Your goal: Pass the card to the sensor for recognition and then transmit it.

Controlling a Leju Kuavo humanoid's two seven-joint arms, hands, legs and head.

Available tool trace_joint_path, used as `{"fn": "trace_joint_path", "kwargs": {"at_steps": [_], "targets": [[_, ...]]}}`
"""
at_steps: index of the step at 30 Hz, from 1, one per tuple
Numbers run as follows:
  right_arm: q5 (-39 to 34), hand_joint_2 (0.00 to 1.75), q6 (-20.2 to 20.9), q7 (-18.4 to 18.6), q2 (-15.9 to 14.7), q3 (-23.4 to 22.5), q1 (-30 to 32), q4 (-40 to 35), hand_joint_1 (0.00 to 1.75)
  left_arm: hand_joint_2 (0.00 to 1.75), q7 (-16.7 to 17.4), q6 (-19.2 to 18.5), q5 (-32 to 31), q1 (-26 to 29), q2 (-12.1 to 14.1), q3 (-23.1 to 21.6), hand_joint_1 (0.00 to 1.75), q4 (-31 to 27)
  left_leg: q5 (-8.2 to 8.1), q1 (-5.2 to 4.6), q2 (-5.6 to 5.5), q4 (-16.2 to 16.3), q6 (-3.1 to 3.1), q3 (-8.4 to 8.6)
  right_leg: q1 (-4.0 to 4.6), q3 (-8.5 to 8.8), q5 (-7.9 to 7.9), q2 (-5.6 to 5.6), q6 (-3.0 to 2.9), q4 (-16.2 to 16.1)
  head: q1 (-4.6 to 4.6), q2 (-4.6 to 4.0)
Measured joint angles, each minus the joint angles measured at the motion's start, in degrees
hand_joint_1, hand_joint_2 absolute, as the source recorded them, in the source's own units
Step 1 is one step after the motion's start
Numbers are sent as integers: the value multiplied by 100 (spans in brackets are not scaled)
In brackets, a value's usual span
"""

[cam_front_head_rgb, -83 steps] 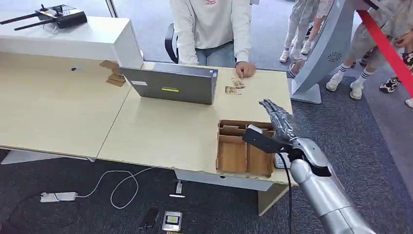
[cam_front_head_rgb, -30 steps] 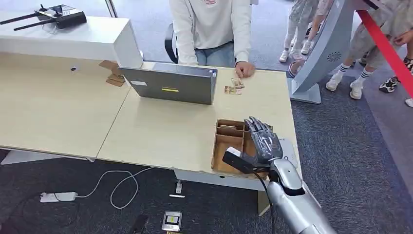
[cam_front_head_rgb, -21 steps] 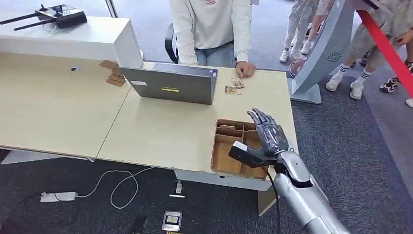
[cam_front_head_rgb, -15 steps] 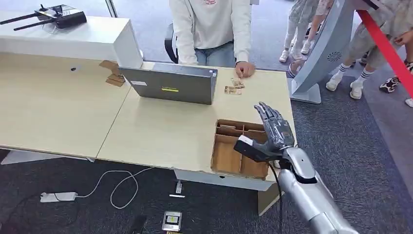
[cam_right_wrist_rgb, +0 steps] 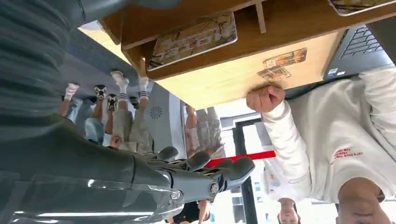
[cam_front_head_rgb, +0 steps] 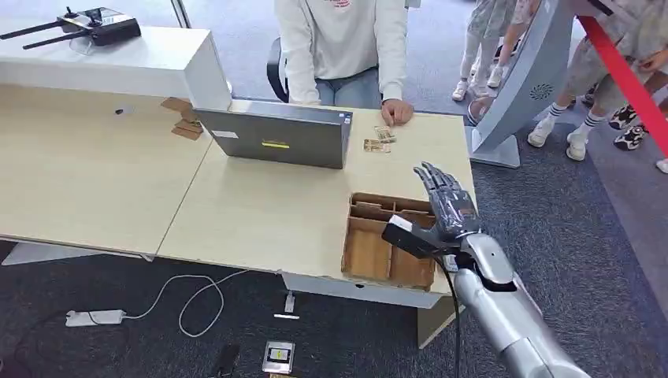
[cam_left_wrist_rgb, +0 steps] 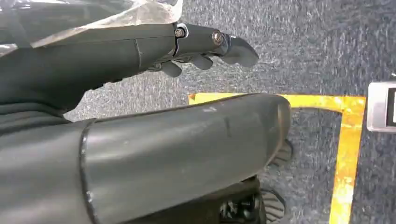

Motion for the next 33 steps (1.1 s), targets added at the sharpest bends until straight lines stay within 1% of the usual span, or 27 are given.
{"fn": "trace_joint_path", "kwargs": {"at_steps": [3,5,6,7,8,9,10,12,14,18,24,25,26,27,33], "targets": [[20,175,50,-28,0,4,-4,22,0,0,-7,-306,-109,1,18,0,0,0,0,0,1,0,0,1,3,1,1,2,0,0,0,0],[39,175,118,-28,2,11,0,22,0,0,-22,-380,-138,3,37,0,0,0,0,-1,2,0,0,1,3,-1,0,2,0,0,-2,0],[50,175,166,-31,11,18,1,22,0,0,-26,-332,-87,1,46,0,0,0,0,-3,2,1,0,2,3,-2,0,2,0,0,-2,0],[52,175,199,-37,11,20,1,24,0,0,-26,-198,5,-5,39,0,0,0,0,-2,1,1,0,2,3,-2,0,1,-1,0,-2,0],[52,175,219,-48,9,20,1,31,0,0,-26,-30,86,-12,-2,0,0,-2,0,-2,0,0,0,1,3,-2,0,1,0,0,-4,0],[50,175,223,-72,7,20,0,44,0,0,-20,20,112,-18,-46,0,0,-2,0,-1,0,-1,0,0,2,-1,0,1,0,1,-4,0],[50,175,223,-85,9,22,1,52,0,0,-18,-40,103,-17,-55,0,0,-2,0,-1,1,-1,0,0,4,0,0,1,0,1,0,0],[50,175,216,-85,22,31,2,52,0,0,-20,-289,42,-5,-30,0,0,0,0,-1,2,-1,-1,0,8,0,0,3,-1,1,0,0],[50,175,212,-83,28,39,4,68,0,0,-37,-415,20,5,0,0,0,0,0,-1,2,0,0,0,6,-1,0,3,-1,1,-2,0],[50,175,219,-68,42,59,4,96,0,0,-42,-444,-2,24,94,0,0,-4,0,-1,1,-1,-1,1,7,-1,0,2,-1,1,-2,0],[50,175,232,-44,55,61,3,122,0,0,-44,-398,-61,25,98,0,0,-2,0,0,2,-1,-1,0,6,0,0,2,-1,1,0,0],[50,175,245,-44,57,61,2,135,19,0,-44,-398,-61,24,105,0,0,-2,0,0,2,-1,-1,0,5,0,0,2,-1,1,-2,0],[50,175,251,-44,59,61,3,140,154,0,-44,-398,-63,24,105,0,0,-2,0,0,2,-1,-1,0,5,0,0,2,-1,1,0,0],[50,175,258,-44,68,63,2,142,175,0,-42,-398,-63,24,105,0,0,-2,0,0,2,-1,-1,0,5,0,0,2,-1,1,-2,0],[26,175,363,-46,109,70,-24,192,175,0,-42,-398,-92,16,105,0,0,-2,0,0,2,-1,-1,0,5,-1,0,2,-1,1,-2,0]]}}
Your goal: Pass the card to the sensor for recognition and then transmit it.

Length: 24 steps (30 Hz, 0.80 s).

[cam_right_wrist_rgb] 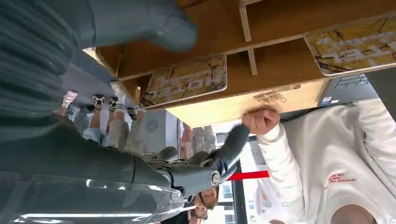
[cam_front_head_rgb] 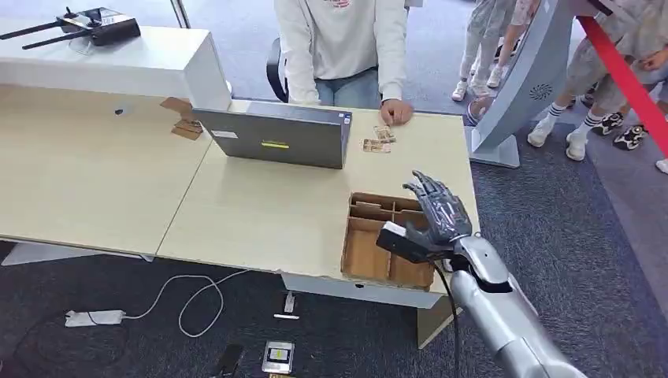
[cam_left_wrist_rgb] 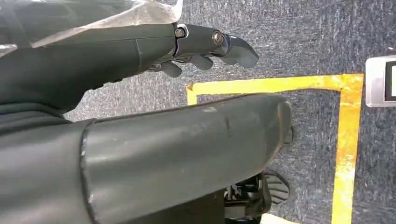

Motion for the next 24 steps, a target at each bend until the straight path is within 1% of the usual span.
{"fn": "trace_joint_path", "kwargs": {"at_steps": [7,11,14,24], "targets": [[-85,175,155,-39,48,22,-89,90,175,0,-20,-13,-66,-8,0,0,0,0,0,0,0,0,0,0,1,0,0,0,0,0,0,0],[-131,175,164,-61,57,31,-136,142,175,0,-140,-42,-138,-6,4,0,0,0,0,0,0,0,0,0,1,0,0,0,0,0,2,0],[-168,175,131,-105,55,37,-145,184,175,0,-195,-57,-146,-4,20,0,0,0,0,0,0,0,0,0,1,0,0,0,0,0,2,0],[-170,175,-181,-138,57,55,-147,253,175,0,-367,4,-168,2,48,0,0,0,0,0,0,0,0,0,1,0,0,0,0,0,2,0]]}}
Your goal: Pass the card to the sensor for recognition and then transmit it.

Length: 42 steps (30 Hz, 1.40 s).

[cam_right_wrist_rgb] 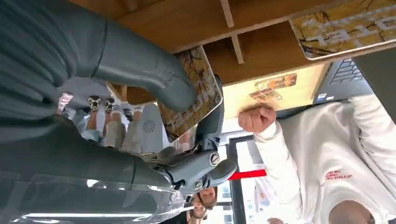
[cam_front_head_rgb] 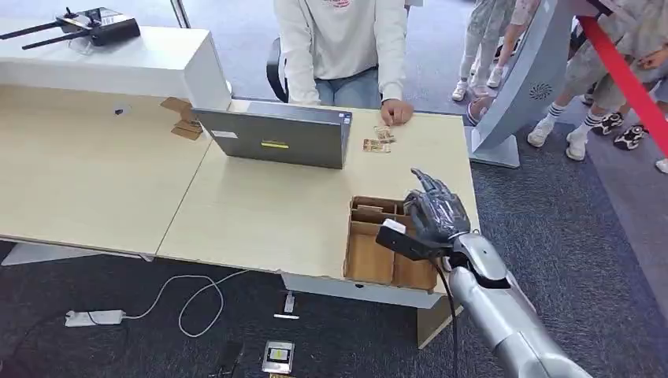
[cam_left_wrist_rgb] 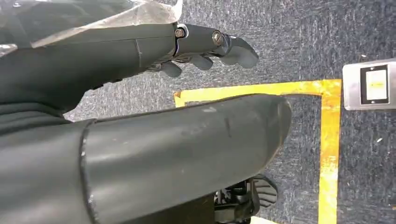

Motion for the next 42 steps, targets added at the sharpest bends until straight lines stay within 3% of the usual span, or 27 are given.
{"fn": "trace_joint_path", "kwargs": {"at_steps": [15,32,37,42], "targets": [[-105,175,-680,101,-44,-297,-494,-136,175,0,-182,-7,-68,20,52,0,0,0,1,0,1,1,-1,1,0,-1,1,0,-2,0,0,0],[107,175,-693,98,-42,-540,-604,-265,175,0,-308,-4,-68,11,72,-28,0,0,1,0,1,0,-1,1,1,-1,1,0,-2,0,0,0],[328,175,-663,-72,136,-535,-683,-199,175,0,-345,2,-70,-9,77,-127,0,0,2,0,1,-1,-3,-1,1,-1,2,1,-3,4,-2,0],[466,175,-686,-236,509,-501,-1157,212,175,0,-356,-17,-70,-38,79,-349,0,0,7,0,0,0,-11,-2,6,-2,4,1,-6,6,-2,0]]}}
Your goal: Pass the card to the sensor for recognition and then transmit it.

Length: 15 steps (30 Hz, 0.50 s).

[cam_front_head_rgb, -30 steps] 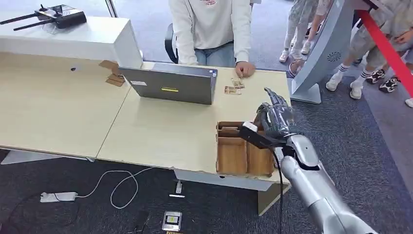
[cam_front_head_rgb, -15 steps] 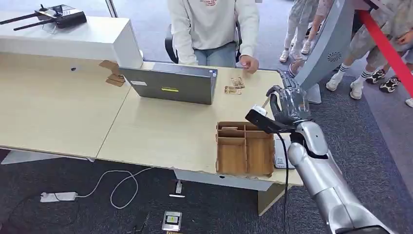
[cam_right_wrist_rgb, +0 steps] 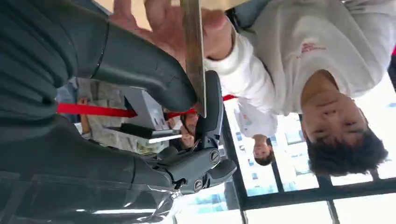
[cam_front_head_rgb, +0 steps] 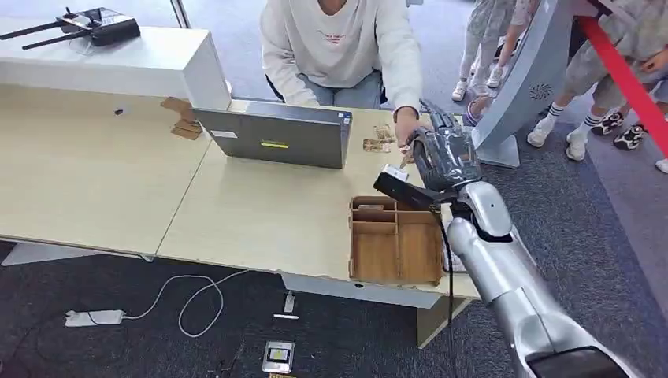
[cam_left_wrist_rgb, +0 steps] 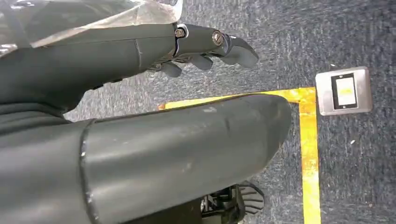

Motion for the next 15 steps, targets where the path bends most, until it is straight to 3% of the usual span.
{"fn": "trace_joint_path", "kwargs": {"at_steps": [8,15], "targets": [[127,175,140,-2,532,46,-707,832,175,0,13,-92,0,-49,2,-401,0,0,1,2,-2,0,-2,1,4,-1,0,-1,-1,1,2,0],[186,175,210,26,746,81,-938,1362,175,0,92,-92,0,-87,2,-597,0,-2,1,1,0,1,-2,1,3,-1,0,-1,-1,0,0,0]]}}
